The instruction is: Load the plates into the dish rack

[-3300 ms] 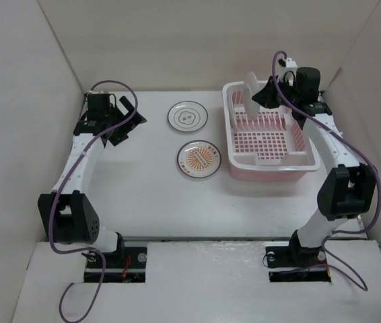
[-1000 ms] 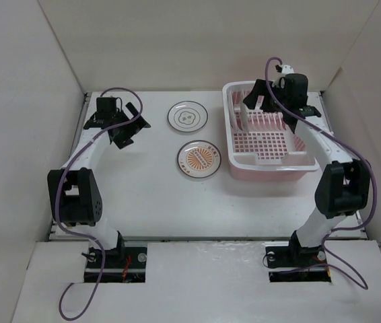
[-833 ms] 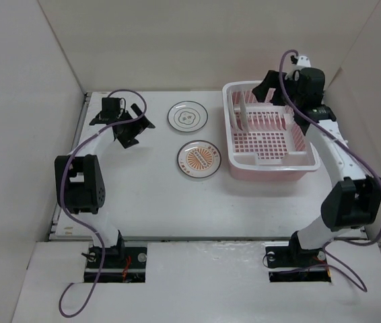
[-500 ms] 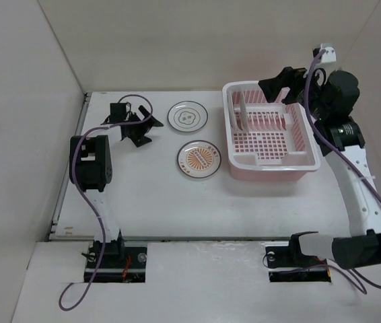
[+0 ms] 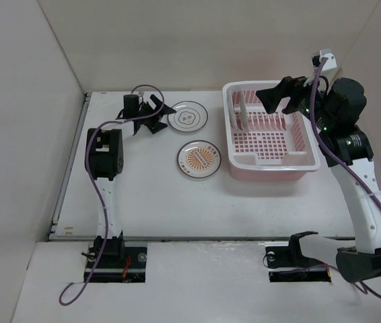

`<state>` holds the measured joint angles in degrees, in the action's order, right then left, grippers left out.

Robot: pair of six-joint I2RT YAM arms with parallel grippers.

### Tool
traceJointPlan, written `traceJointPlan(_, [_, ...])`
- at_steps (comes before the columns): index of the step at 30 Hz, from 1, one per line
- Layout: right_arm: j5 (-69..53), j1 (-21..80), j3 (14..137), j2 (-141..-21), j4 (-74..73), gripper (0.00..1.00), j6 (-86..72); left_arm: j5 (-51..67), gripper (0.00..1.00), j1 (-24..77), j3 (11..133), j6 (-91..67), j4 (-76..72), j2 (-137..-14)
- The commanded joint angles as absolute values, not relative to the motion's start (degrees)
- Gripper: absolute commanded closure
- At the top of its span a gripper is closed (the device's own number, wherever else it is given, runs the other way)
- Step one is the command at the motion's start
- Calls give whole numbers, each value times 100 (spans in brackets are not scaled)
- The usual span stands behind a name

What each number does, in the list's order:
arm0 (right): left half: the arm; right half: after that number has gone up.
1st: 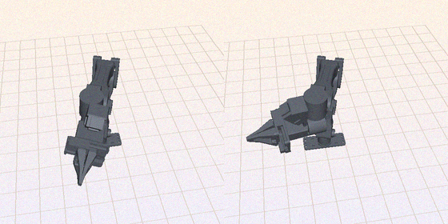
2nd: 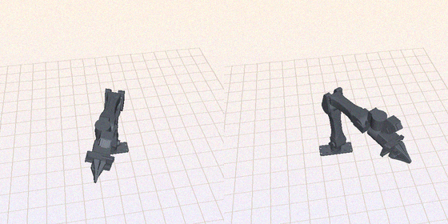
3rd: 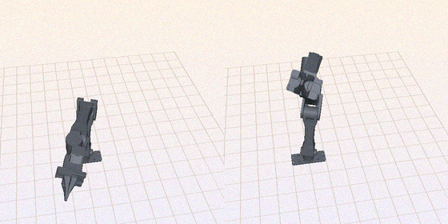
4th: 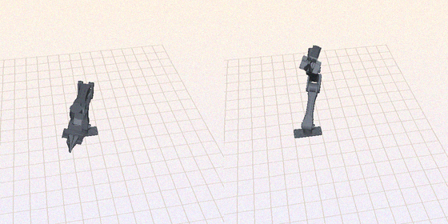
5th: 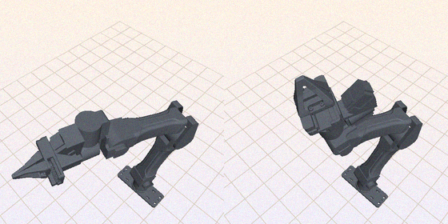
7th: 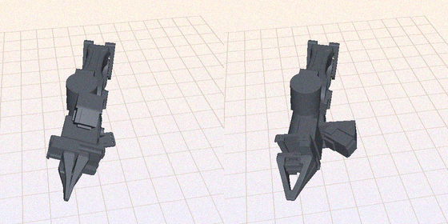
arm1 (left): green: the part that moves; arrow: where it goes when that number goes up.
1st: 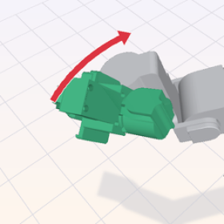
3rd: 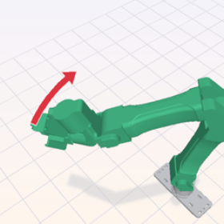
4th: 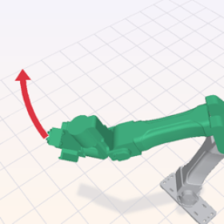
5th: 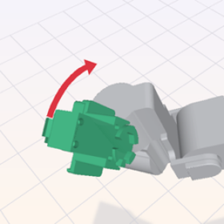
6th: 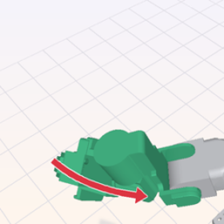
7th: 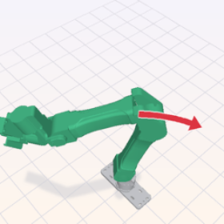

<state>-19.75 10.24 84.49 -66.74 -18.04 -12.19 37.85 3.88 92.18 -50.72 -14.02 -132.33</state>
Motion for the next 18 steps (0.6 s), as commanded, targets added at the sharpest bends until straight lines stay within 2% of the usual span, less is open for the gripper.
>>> traceJointPlan(1, [-1978,1099,8543,-6381,-1758,0,-1151,3709,9,518,9237,-5317,-1405,-13552])
traceJointPlan(6, [-2057,1099,8657,-6381,-1811,0,-1151,3647,25,519,9176,-5554,-1521,-13720])
traceJointPlan(8, [-2206,1099,8657,-6381,-1758,0,-1151,3647,37,519,9176,-5616,-1573,-13781])
traceJointPlan(14, [-2329,1151,8719,-6442,-1696,0,-1204,3297,54,519,9000,-5730,-1573,-13781])
traceJointPlan(15, [-2381,1212,8719,-6495,-1696,0,-1204,3296,54,519,9000,-5800,-1573,-13781])
traceJointPlan(16, [-2382,1213,8719,-6495,-1644,0,-1204,3244,62,519,9000,-5801,-1573,-13781])
traceJointPlan(18, [-2382,1265,8719,-6548,-1644,0,-1204,3243,68,571,9000,-5862,-1625,-13781])
